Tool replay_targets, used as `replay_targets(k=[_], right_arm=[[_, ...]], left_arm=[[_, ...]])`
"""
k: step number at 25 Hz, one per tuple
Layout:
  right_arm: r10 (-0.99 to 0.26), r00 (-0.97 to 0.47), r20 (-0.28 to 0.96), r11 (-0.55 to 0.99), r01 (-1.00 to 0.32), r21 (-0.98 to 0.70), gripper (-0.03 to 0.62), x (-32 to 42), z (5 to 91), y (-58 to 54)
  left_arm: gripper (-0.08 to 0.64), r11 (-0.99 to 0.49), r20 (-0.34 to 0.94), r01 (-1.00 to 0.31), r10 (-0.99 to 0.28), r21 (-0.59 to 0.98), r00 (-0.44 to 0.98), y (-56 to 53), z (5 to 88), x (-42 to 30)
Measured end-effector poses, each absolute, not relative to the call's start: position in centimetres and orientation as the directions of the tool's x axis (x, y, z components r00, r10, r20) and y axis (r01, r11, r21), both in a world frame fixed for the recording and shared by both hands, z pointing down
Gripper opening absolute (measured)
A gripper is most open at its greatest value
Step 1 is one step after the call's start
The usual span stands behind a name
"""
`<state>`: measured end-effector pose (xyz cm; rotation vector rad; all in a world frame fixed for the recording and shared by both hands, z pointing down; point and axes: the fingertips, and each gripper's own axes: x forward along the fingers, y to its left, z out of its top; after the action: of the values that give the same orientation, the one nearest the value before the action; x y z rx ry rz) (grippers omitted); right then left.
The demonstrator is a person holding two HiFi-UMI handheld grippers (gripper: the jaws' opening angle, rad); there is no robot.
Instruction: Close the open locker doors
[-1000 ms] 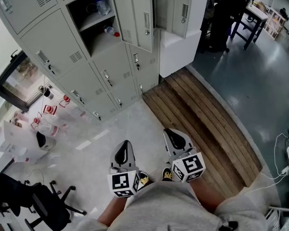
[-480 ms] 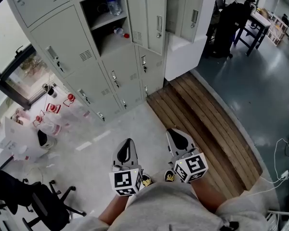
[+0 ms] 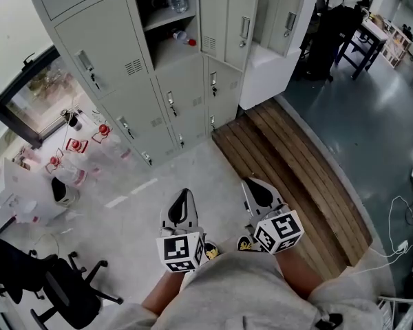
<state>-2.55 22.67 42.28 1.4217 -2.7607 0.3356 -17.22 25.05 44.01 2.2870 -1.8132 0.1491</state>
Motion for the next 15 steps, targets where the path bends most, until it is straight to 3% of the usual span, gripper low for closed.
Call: replay_targets(k=[15], right_arm=[[-0.822, -0.562, 0.093, 0.543, -0.823, -0.170, 0.031, -3.2, 42.5, 23.8]], left_arm=[[0.006, -0.230, 0.214, -0.965, -0.944, 0.125, 0.252, 26.1, 45.3, -18.2]])
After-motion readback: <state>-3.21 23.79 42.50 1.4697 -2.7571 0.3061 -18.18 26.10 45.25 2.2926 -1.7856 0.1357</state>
